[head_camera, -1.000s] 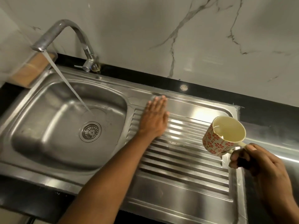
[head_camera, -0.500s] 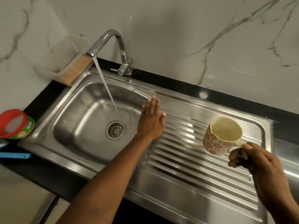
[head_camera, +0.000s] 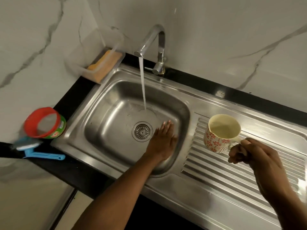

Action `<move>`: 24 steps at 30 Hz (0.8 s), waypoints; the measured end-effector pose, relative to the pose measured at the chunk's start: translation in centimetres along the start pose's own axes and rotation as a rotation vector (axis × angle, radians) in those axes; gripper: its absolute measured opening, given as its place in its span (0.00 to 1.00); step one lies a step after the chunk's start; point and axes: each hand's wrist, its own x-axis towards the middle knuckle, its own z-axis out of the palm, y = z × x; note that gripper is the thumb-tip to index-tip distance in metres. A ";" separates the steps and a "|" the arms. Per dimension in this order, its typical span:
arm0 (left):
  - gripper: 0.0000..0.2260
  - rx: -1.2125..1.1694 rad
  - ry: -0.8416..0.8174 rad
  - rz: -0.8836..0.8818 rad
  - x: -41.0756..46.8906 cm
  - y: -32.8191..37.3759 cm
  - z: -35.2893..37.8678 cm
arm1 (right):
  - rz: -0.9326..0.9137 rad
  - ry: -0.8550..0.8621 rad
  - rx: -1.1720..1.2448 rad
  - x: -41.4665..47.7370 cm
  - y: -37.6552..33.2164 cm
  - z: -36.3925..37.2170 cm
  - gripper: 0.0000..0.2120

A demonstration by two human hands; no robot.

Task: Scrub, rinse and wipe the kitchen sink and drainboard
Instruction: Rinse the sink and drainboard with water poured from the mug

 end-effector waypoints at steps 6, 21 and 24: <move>0.27 0.179 -0.207 -0.130 -5.3 -9.6 -4.0 | 0.016 -0.134 -0.064 3.1 -1.8 6.8 0.19; 0.26 1.281 -0.397 0.165 -4.9 -23.6 -20.7 | 0.056 -0.389 -0.412 12.0 -2.5 34.3 0.18; 0.28 1.436 -0.488 0.244 -4.8 -24.2 -21.6 | -0.071 -0.507 -0.608 11.9 -3.5 37.1 0.19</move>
